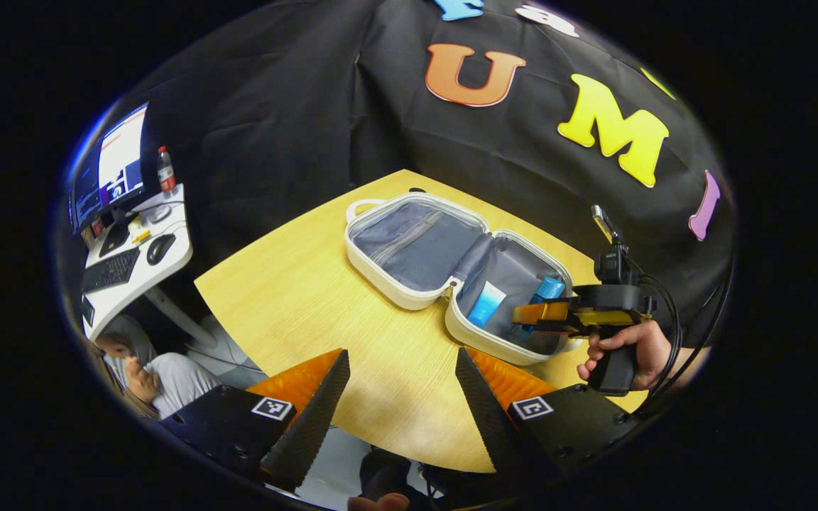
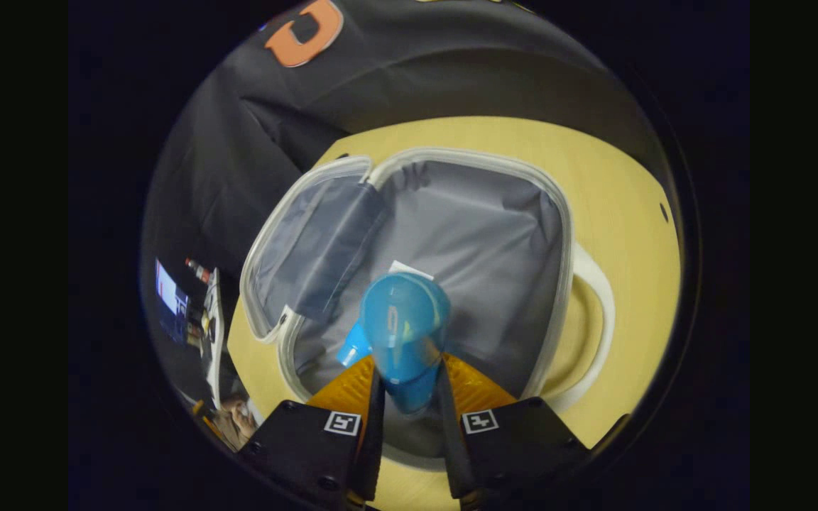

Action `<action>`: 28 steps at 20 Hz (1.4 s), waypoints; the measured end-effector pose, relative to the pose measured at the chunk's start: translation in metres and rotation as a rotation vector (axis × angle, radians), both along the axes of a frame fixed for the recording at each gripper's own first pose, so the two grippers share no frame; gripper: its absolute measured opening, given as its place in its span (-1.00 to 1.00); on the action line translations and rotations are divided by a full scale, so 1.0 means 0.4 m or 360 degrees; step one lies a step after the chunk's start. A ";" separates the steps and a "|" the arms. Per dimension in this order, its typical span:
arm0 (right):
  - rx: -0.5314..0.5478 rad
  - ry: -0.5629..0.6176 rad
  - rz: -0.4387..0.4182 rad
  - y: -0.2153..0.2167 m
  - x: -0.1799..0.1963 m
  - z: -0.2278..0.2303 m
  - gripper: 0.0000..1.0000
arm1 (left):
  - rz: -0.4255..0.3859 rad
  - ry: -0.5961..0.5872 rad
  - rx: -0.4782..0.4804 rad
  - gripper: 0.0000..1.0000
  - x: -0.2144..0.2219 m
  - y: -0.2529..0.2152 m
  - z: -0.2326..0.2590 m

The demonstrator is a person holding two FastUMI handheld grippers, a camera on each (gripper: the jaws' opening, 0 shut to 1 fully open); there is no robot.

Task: First open the suitcase, pack the skin care products into it, and then close the suitcase.

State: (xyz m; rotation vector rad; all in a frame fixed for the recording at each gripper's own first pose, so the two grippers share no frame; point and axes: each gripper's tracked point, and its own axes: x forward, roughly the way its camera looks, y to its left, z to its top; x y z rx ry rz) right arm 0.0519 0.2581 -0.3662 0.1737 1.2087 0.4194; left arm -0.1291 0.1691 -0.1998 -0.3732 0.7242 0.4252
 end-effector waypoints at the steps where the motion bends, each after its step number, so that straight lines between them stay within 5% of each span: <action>1: -0.0015 0.0027 -0.0021 0.004 0.010 -0.011 -0.29 | 0.0017 -0.0008 -0.0024 0.93 -0.002 0.003 -0.001; 7: -0.0125 0.0080 -0.0093 0.024 0.038 -0.053 -0.30 | 0.0071 -0.0071 0.0003 0.92 -0.011 0.066 0.031; 15: -0.0234 0.0064 -0.0045 0.033 0.036 -0.067 -0.22 | -0.0167 -0.0308 0.0355 0.96 0.096 0.097 0.166; 21: -0.0169 0.0064 -0.0081 0.020 0.048 -0.055 -0.14 | -0.0185 -0.0360 0.0363 0.96 0.109 0.127 0.177; 28: -0.0212 -0.0133 -0.0018 -0.021 0.051 0.012 0.27 | -0.0223 -0.0365 0.0308 0.97 0.136 0.181 0.133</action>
